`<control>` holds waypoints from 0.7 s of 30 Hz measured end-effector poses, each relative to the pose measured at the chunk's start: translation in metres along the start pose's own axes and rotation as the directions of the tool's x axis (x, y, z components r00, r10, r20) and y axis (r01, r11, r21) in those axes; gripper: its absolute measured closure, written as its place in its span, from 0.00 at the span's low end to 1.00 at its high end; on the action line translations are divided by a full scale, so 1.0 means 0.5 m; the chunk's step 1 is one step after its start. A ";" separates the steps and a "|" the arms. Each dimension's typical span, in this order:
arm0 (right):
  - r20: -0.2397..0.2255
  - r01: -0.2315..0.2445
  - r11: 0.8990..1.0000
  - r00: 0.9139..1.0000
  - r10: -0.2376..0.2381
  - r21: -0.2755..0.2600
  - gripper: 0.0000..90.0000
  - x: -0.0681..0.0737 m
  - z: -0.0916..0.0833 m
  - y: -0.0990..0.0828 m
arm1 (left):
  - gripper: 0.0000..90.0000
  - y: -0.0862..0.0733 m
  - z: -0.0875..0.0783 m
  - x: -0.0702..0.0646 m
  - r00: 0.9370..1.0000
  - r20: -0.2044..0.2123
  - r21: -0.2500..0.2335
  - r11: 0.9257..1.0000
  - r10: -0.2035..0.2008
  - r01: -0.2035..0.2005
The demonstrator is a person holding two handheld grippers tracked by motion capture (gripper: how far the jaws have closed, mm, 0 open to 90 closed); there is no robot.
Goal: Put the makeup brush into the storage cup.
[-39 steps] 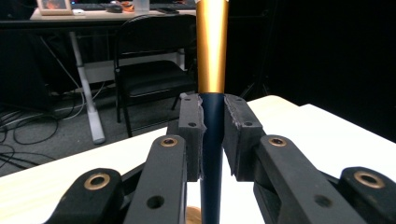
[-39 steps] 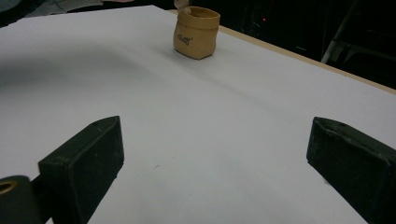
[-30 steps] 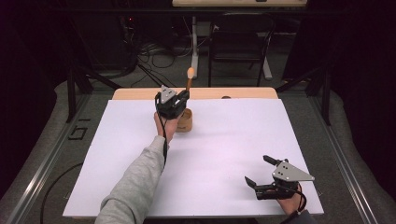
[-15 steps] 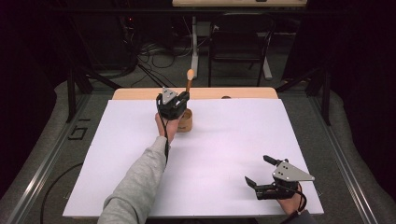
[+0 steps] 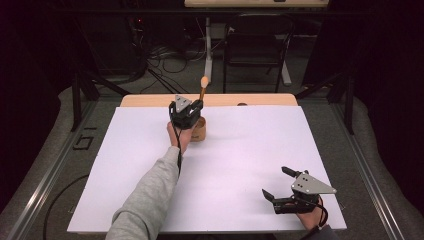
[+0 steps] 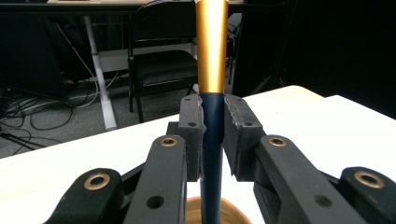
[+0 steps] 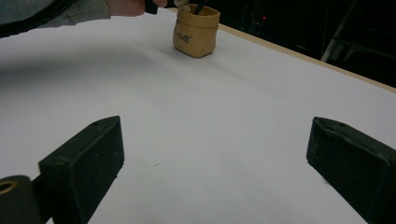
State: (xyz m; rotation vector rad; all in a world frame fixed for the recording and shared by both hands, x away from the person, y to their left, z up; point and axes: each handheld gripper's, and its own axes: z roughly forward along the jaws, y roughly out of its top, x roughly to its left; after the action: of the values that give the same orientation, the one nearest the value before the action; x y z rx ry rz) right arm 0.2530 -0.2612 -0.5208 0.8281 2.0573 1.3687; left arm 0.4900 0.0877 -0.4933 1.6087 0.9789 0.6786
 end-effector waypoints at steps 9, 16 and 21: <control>-0.001 0.000 1.000 1.000 0.000 0.001 0.04 0.000 0.000 0.000 | 0.86 -0.010 0.002 0.001 1.000 -0.004 0.041 0.999 0.014 -0.014; 0.000 -0.001 1.000 1.000 0.001 0.003 0.04 -0.001 0.000 0.000 | 0.58 -0.006 -0.013 0.009 0.999 0.029 0.075 0.997 0.026 -0.028; 0.001 -0.001 1.000 1.000 0.001 0.001 0.04 0.000 0.001 0.000 | 0.39 -0.005 -0.027 0.015 0.999 0.036 0.098 0.994 0.040 -0.044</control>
State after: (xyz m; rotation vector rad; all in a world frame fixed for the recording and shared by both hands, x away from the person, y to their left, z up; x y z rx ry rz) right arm 0.2534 -0.2612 -0.5209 0.8306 2.0568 1.3675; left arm 0.4818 0.1011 -0.4928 1.7262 0.9688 0.6380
